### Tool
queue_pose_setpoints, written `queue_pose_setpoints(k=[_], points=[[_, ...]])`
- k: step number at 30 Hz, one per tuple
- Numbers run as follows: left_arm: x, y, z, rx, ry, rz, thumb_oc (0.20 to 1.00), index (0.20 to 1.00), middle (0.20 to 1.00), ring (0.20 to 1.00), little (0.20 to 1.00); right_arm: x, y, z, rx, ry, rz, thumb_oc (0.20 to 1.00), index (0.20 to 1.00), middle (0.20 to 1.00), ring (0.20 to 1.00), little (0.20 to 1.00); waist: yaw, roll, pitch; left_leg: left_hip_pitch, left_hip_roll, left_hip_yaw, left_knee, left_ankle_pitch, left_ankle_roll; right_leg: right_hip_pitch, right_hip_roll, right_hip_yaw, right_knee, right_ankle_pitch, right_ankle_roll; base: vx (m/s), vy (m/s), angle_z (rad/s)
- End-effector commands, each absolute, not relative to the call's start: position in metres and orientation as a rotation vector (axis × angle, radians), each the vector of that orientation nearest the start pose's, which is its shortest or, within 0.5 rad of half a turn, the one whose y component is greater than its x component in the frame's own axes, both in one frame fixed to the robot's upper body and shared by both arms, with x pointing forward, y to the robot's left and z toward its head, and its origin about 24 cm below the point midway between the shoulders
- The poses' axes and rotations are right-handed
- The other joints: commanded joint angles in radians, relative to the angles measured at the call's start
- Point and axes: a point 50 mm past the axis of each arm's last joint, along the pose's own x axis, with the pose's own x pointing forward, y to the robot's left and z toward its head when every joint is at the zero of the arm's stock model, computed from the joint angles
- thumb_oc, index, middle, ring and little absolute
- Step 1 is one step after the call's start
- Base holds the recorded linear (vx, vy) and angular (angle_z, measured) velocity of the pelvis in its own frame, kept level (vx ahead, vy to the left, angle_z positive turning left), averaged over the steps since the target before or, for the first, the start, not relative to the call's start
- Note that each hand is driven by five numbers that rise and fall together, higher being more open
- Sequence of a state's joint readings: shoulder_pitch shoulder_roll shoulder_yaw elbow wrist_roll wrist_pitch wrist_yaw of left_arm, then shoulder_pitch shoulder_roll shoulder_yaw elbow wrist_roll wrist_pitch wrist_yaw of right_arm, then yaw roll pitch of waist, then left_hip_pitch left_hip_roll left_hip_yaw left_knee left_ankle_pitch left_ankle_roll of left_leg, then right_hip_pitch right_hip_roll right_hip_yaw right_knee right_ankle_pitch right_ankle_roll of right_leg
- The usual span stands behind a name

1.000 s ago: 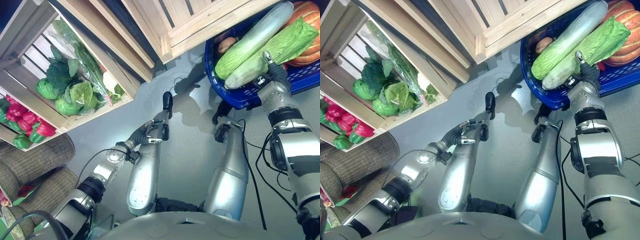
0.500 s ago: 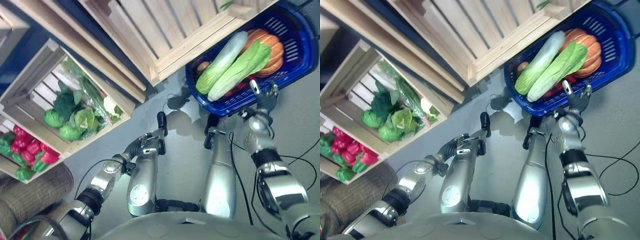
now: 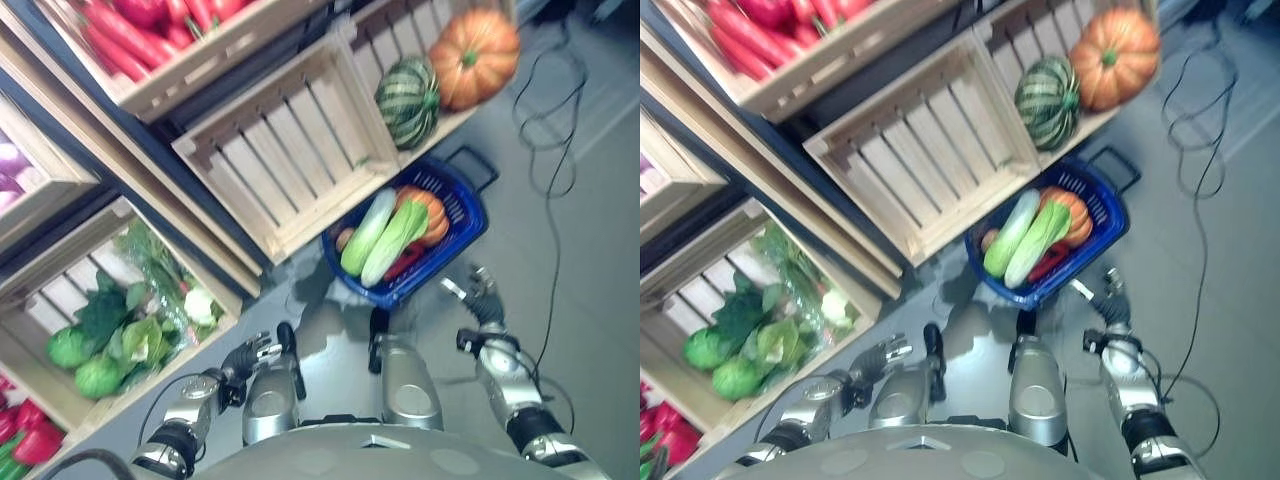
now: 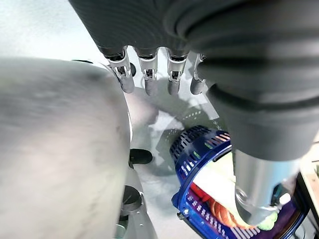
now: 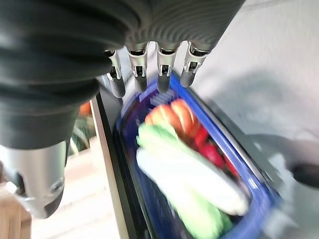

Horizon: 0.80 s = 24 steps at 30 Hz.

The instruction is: Pick up fruits and vegetables into the basket

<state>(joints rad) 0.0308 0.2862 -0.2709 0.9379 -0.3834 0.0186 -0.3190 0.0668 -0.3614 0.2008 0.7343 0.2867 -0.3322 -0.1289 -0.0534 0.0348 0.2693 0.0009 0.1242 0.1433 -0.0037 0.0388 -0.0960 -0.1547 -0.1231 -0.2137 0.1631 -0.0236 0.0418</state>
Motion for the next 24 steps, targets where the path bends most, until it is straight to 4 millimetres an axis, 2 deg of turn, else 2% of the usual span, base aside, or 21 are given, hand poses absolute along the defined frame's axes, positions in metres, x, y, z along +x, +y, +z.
queue_pose_setpoints(k=[1,5,9,11,13,17,19,24], points=[[0.111,0.205,-0.150,-0.098,1.098,-0.218,1.000,1.000,1.000,1.000,1.000,0.170,-0.221,-0.098,-0.213,0.560,0.040,1.000,1.000,1.000,1.000,1.000,0.011,-0.006,-0.028,-0.046,-0.017,-0.019,0.024,-0.025,0.032,0.077,-0.032,-0.002,-0.009,-0.038,0.065,0.07,0.034,0.01],[0.108,0.203,-0.155,-0.091,1.149,-0.226,1.000,1.000,1.000,1.000,1.000,0.149,-0.211,-0.124,-0.175,0.747,0.119,1.000,1.000,1.000,1.000,1.000,0.022,-0.012,-0.071,-0.009,-0.012,-0.020,-0.002,-0.022,0.029,0.125,-0.037,-0.010,-0.049,-0.025,0.073,0.03,0.035,0.02],[0.103,0.201,-0.159,-0.108,1.211,-0.217,1.000,1.000,1.000,1.000,1.000,0.122,-0.204,-0.149,0.020,1.003,0.137,1.000,1.000,1.000,1.000,1.000,0.035,-0.014,-0.097,0.029,-0.004,-0.008,-0.030,-0.017,0.023,0.175,-0.044,-0.023,-0.094,-0.009,0.079,0.01,0.038,0.03],[0.098,0.199,-0.162,-0.102,1.235,-0.200,1.000,1.000,1.000,1.000,1.000,0.110,-0.205,-0.156,0.057,1.099,0.107,1.000,1.000,1.000,1.000,1.000,0.037,-0.013,-0.111,0.049,-0.003,-0.001,-0.041,-0.018,0.022,0.196,-0.047,-0.028,-0.115,-0.002,0.083,0.04,0.034,0.04],[0.095,0.198,-0.164,-0.120,1.255,-0.190,1.000,1.000,1.000,1.000,1.000,0.100,-0.206,-0.161,0.047,1.174,0.125,1.000,1.000,1.000,1.000,1.000,0.038,-0.012,-0.121,0.060,-0.004,0.006,-0.046,-0.020,0.022,0.208,-0.047,-0.028,-0.126,0.002,0.083,0.02,0.035,0.01],[0.088,0.193,-0.167,-0.155,1.312,-0.177,1.000,1.000,1.000,1.000,1.000,0.072,-0.205,-0.169,0.206,1.351,0.096,1.000,1.000,1.000,1.000,1.000,0.043,-0.007,-0.142,0.090,-0.009,0.017,-0.050,-0.028,0.022,0.244,-0.053,-0.042,-0.162,0.017,0.086,0.04,0.049,-0.02],[0.082,0.194,-0.169,-0.152,1.347,-0.176,1.000,1.000,1.000,1.000,1.000,0.068,-0.208,-0.169,0.200,1.379,0.080,1.000,1.000,1.000,1.000,1.000,0.043,-0.006,-0.154,0.102,-0.011,0.023,-0.054,-0.031,0.021,0.257,-0.051,-0.045,-0.183,0.026,0.087,0.02,0.024,-0.01],[0.081,0.195,-0.169,-0.128,1.377,-0.178,1.000,1.000,1.000,1.000,1.000,0.060,-0.211,-0.170,0.191,1.424,0.125,1.000,1.000,1.000,1.000,1.000,0.045,-0.010,-0.165,0.119,-0.012,0.029,-0.058,-0.037,0.019,0.276,-0.047,-0.051,-0.196,0.027,0.086,0.00,0.014,-0.03]])
